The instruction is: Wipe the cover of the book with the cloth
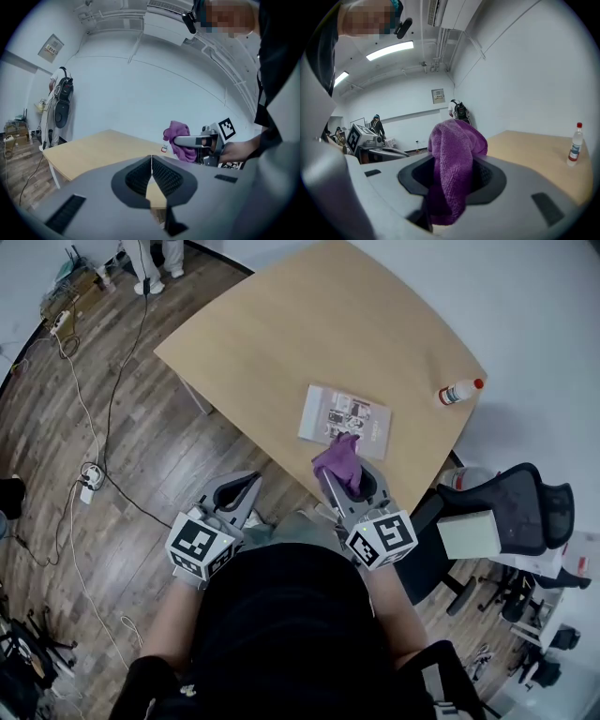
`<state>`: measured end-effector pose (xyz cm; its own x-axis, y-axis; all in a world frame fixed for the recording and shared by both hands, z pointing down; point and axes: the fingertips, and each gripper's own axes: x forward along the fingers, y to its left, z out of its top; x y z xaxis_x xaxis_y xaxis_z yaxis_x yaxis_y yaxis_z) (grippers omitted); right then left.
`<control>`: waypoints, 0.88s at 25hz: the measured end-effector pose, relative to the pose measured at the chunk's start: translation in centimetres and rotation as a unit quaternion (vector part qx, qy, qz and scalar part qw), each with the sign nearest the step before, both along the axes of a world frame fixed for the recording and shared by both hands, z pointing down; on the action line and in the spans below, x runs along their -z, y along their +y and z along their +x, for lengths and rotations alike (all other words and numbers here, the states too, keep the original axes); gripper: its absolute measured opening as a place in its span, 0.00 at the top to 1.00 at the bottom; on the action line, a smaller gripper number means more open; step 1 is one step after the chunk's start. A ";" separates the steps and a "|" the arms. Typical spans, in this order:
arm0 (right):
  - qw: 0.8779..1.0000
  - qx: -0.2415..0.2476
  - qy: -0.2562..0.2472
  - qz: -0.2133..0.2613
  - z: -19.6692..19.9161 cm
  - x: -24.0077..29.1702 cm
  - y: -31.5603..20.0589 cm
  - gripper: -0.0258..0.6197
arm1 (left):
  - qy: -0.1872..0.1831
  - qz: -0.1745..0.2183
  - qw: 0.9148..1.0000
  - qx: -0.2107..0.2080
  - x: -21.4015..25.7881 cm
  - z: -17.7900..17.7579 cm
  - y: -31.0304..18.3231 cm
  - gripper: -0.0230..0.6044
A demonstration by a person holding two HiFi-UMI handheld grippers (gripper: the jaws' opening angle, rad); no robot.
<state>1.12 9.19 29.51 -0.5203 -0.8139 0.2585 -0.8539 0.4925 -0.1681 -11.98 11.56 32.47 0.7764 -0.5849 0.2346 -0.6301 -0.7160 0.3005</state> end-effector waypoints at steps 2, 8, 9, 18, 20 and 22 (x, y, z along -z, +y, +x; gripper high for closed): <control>1.000 -0.002 -0.001 -0.010 0.2 -0.4 -0.8 0.68 | 0.009 -0.015 1.000 0.002 -0.6 0.4 -0.7 0.93; 0.999 0.003 0.005 -0.039 1.2 -2.1 -3.0 0.68 | -0.005 -0.028 1.000 0.003 -2.2 2.5 -3.4 0.93; 0.999 0.005 0.005 -0.042 1.4 -2.4 -3.6 0.68 | -0.011 -0.028 1.000 0.001 -2.4 2.9 -4.0 0.93; 0.997 0.022 0.007 -0.080 4.1 -5.8 -8.8 0.68 | -0.079 -0.077 0.994 -0.022 -7.2 6.3 -6.2 0.93; 0.995 0.027 0.010 -0.093 4.5 -7.3 -10.0 0.68 | -0.092 -0.088 0.992 -0.024 -8.6 6.7 -6.5 0.93; 0.994 0.033 0.013 -0.105 4.7 -8.8 -11.3 0.67 | -0.108 -0.098 0.989 -0.029 -10.2 7.0 -6.8 0.92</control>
<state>5.87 -2.14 38.36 -0.5613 -0.7052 0.4331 -0.8266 0.5035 -0.2514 -4.94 4.77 42.65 0.7265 -0.4681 0.5031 -0.6548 -0.6937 0.3000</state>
